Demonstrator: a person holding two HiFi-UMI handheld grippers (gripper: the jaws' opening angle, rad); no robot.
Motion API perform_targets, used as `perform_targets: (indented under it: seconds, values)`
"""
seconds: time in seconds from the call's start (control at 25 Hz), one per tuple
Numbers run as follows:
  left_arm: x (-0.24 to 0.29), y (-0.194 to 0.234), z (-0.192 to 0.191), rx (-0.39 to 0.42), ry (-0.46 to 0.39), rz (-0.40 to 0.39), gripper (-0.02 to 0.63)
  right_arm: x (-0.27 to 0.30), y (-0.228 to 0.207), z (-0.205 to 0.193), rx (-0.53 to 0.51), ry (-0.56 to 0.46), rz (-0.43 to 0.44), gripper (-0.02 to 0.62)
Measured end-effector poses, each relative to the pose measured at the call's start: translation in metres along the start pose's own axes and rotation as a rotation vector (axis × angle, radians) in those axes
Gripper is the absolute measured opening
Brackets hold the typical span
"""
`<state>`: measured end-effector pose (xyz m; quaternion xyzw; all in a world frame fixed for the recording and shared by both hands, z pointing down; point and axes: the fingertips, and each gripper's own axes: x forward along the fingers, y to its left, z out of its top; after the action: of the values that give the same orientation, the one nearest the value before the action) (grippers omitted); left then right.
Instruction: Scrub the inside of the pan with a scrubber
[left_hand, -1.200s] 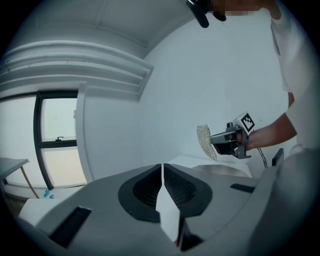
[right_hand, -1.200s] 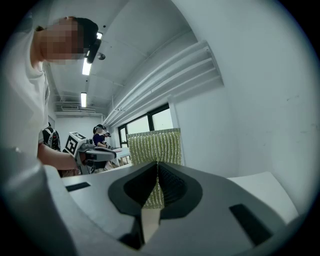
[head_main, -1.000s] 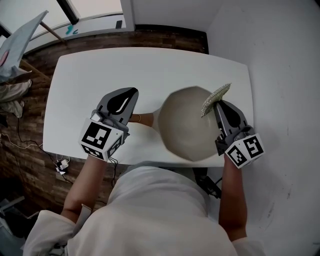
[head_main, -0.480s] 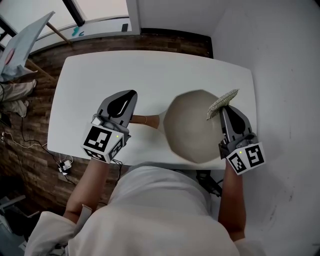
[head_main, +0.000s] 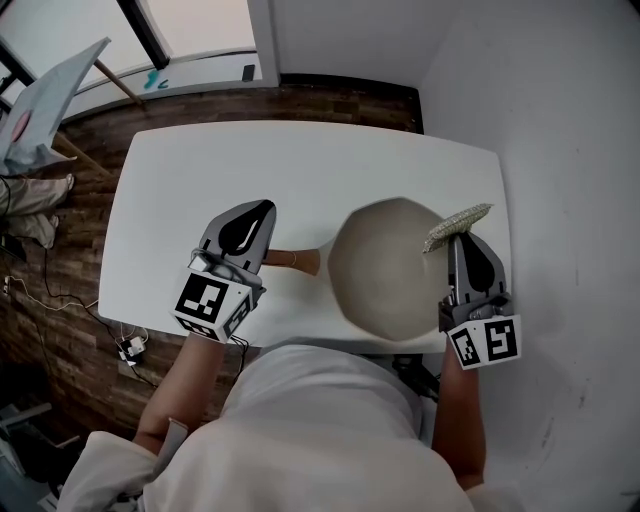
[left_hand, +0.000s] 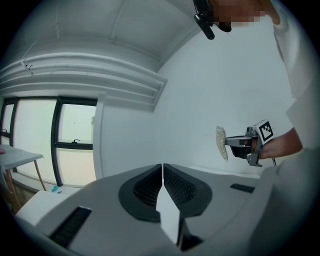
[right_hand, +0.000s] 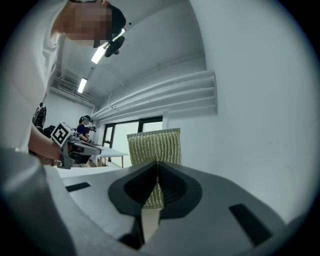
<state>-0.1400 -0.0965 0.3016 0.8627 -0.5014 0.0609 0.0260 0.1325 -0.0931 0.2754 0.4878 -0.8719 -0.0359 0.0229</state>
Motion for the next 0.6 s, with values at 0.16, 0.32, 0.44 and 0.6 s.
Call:
perform_targets:
  seconds: [0.16,0.32,0.44,0.6]
  values:
    - [0.001,0.000,-0.001,-0.006,0.001,-0.003,0.023,-0.005,-0.004,0.003,0.003,-0.016,-0.034,0.025]
    - [0.000,0.001,-0.004,-0.018,-0.001,-0.002,0.023,-0.006,-0.005,0.005,-0.007,-0.022,-0.053,0.025]
    - [0.000,0.002,-0.009,-0.031,0.003,-0.002,0.023,-0.007,-0.005,0.004,-0.009,-0.020,-0.061,0.025]
    - [-0.001,0.006,-0.013,-0.040,0.007,-0.001,0.023,-0.007,-0.003,0.003,-0.005,-0.018,-0.065,0.025]
